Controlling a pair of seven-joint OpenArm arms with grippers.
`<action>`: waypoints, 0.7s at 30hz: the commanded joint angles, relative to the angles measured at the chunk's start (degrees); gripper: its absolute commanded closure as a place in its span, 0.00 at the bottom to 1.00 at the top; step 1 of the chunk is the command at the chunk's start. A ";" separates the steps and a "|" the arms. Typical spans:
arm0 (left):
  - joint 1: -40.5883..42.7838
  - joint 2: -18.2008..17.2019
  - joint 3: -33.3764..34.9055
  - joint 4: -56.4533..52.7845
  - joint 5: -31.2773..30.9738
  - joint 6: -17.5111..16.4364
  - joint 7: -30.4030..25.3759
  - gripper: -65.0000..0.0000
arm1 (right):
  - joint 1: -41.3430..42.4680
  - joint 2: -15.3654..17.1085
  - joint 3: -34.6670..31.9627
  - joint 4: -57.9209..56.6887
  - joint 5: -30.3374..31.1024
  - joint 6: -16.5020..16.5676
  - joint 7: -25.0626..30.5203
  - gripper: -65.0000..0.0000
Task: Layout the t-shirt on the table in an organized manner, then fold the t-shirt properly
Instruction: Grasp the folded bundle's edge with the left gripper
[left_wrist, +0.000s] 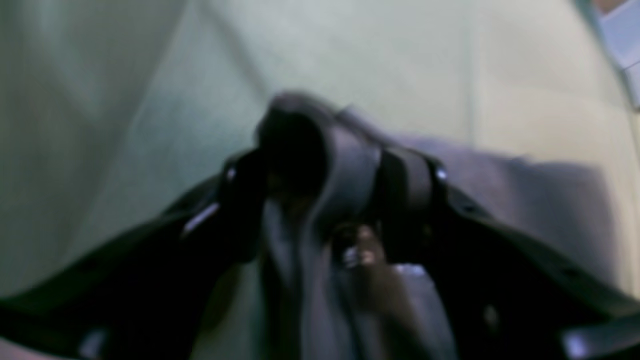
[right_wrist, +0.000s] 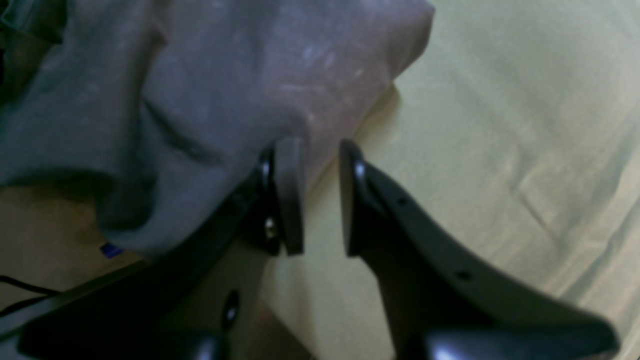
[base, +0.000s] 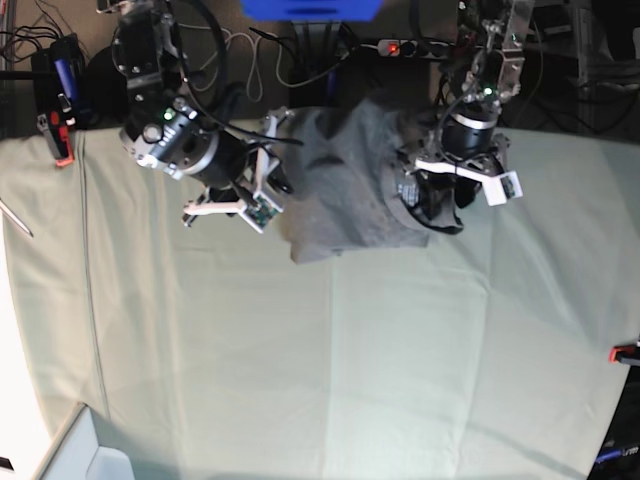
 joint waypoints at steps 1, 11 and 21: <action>-1.82 0.06 -0.01 0.17 0.00 -0.53 -1.73 0.59 | 0.53 -0.06 -0.08 1.09 0.79 0.19 1.14 0.80; -4.64 1.99 -0.27 -1.33 0.00 -0.80 -1.73 0.99 | 0.62 -0.06 -0.08 1.09 0.70 0.19 1.14 0.80; -7.71 2.70 0.17 -0.18 0.00 -0.89 -1.64 0.93 | 0.62 -0.06 -0.08 0.92 0.70 0.19 1.14 0.80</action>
